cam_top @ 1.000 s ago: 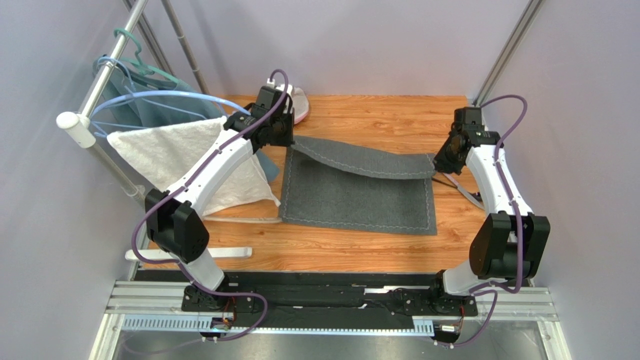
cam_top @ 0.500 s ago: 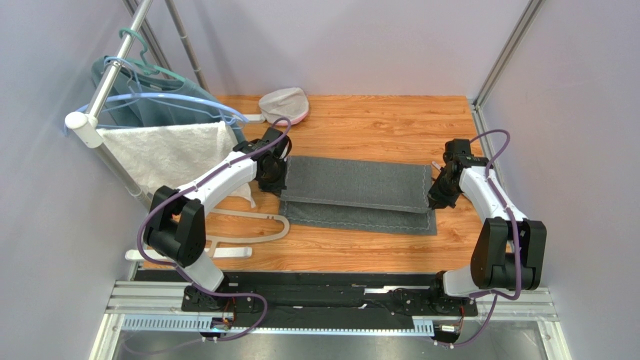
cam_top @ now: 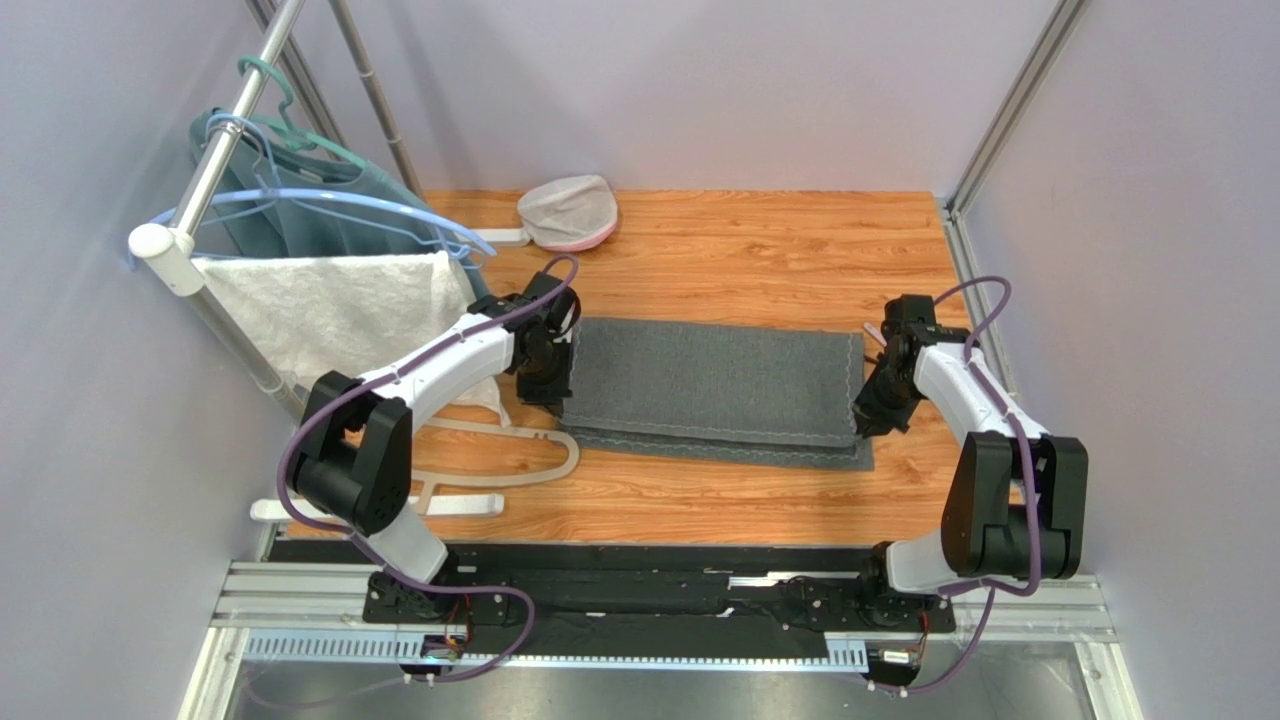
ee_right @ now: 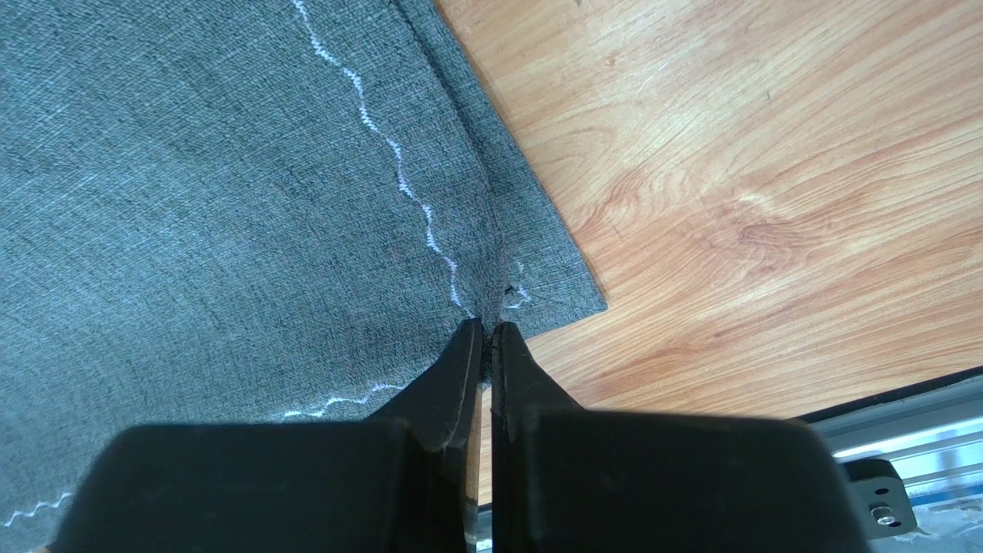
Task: Fold the napkin into a case and place the utensils inside
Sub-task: Fold and flatten the napkin at the center of the board.
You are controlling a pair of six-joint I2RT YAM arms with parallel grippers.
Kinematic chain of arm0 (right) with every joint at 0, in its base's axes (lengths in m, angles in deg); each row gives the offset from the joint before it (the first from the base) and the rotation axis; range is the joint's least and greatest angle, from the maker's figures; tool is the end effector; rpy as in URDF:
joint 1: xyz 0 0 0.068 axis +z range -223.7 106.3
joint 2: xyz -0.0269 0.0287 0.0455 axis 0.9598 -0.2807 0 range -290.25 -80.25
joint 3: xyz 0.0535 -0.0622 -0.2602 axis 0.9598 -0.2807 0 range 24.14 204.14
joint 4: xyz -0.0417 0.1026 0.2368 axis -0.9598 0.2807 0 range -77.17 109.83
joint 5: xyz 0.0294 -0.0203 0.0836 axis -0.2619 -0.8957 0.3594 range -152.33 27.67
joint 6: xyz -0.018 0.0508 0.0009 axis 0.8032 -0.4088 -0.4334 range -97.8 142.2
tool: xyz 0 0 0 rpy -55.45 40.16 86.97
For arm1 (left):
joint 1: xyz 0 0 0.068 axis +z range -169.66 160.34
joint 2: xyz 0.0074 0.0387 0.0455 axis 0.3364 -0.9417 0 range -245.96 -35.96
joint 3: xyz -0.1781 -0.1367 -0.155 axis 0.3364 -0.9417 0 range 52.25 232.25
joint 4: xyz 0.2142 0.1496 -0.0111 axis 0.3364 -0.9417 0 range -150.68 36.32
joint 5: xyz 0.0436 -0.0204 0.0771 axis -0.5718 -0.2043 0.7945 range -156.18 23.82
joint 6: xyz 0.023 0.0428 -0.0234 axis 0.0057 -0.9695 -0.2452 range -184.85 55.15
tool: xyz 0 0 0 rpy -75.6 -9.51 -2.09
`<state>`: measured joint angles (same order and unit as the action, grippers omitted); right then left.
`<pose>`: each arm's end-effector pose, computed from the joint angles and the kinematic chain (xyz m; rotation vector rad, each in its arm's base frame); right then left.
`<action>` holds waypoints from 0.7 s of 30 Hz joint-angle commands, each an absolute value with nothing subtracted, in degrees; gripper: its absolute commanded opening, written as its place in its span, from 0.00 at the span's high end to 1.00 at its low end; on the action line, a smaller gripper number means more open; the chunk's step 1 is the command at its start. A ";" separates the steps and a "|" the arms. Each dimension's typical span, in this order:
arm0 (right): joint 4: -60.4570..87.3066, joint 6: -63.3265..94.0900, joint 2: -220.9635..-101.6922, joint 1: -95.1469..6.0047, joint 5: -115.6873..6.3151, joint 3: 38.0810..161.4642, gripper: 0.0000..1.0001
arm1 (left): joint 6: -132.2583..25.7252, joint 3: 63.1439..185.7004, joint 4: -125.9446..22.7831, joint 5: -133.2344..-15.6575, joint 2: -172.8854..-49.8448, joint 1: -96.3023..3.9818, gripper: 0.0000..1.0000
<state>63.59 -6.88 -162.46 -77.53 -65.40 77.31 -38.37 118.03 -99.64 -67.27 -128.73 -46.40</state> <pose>0.2462 -0.0184 0.2008 0.8441 2.8332 -0.0198 0.2770 -0.1403 0.2147 0.0107 2.8759 -0.2175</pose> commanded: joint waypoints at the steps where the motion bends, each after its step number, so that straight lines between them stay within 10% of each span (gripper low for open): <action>1: 61.96 -6.54 -161.90 -77.74 -68.21 76.26 0.99 | -37.60 116.42 -100.44 -68.12 -128.16 -45.94 1.00; 21: 59.41 -7.42 -163.30 -77.74 -70.15 73.71 0.98 | -36.64 113.69 -98.33 -67.68 -130.88 -46.73 1.00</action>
<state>62.32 -7.34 -162.57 -77.51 -66.84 74.31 -37.38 113.35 -98.44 -70.20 -130.02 -46.73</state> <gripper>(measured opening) 0.024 0.008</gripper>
